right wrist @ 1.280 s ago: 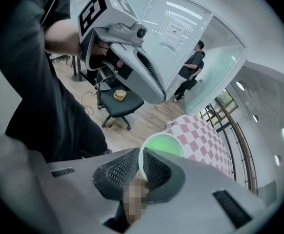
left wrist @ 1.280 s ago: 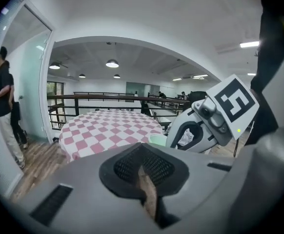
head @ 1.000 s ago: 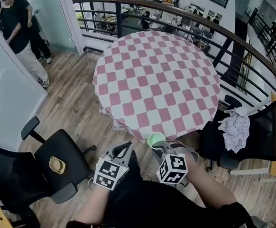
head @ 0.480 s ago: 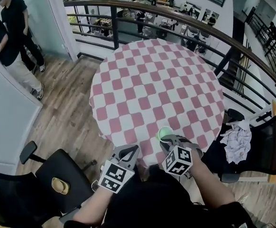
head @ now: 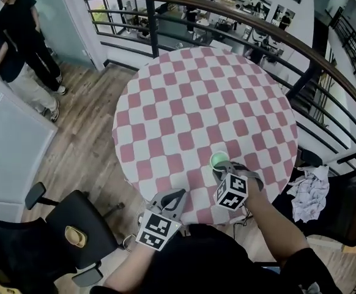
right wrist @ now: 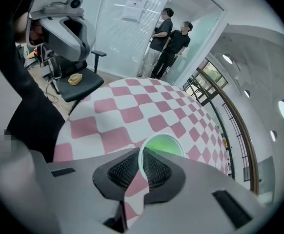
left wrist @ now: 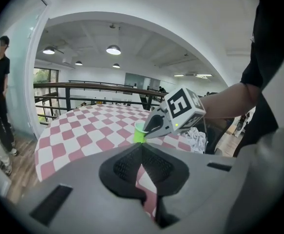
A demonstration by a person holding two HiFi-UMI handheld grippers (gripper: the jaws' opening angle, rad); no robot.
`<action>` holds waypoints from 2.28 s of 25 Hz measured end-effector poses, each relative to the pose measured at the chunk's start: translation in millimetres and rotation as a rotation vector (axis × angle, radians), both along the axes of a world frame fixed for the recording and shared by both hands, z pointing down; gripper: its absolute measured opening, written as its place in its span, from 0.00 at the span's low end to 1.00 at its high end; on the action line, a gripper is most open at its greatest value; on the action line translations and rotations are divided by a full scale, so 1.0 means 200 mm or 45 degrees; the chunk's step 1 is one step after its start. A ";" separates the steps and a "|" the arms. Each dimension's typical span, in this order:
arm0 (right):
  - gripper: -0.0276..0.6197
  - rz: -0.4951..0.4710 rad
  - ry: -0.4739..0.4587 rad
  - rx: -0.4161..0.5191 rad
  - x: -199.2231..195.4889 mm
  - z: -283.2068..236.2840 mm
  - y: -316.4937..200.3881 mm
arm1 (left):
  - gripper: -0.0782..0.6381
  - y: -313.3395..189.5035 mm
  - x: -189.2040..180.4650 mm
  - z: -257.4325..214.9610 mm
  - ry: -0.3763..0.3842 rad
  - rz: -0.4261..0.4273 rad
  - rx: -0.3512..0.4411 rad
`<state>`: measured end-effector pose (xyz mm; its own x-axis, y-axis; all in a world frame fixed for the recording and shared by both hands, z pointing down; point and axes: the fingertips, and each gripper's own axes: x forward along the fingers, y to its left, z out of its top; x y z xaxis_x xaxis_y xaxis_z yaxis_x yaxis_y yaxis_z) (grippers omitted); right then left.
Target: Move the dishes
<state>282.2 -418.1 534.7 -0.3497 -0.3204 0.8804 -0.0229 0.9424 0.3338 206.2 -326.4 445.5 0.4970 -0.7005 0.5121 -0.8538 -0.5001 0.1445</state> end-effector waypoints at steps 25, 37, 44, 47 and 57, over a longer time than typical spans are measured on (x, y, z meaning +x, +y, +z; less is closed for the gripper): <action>0.18 -0.081 -0.049 0.081 -0.06 0.20 -0.48 | 0.12 -0.05 0.05 0.08 -0.009 -0.189 -0.119; 0.18 0.191 -0.873 -0.105 -0.02 -0.61 -0.04 | 0.12 -0.07 -0.02 -0.32 -0.007 -0.166 0.133; 0.10 0.346 -1.587 -0.309 -0.01 -1.20 0.21 | 0.12 -0.11 -0.04 -0.60 0.127 -0.169 0.291; 0.09 0.337 -1.596 -0.236 0.01 -1.26 0.25 | 0.12 -0.13 -0.04 -0.65 0.163 -0.165 0.326; 0.08 0.270 -1.660 -0.133 0.02 -1.40 0.30 | 0.11 -0.12 -0.01 -0.74 0.174 -0.113 0.353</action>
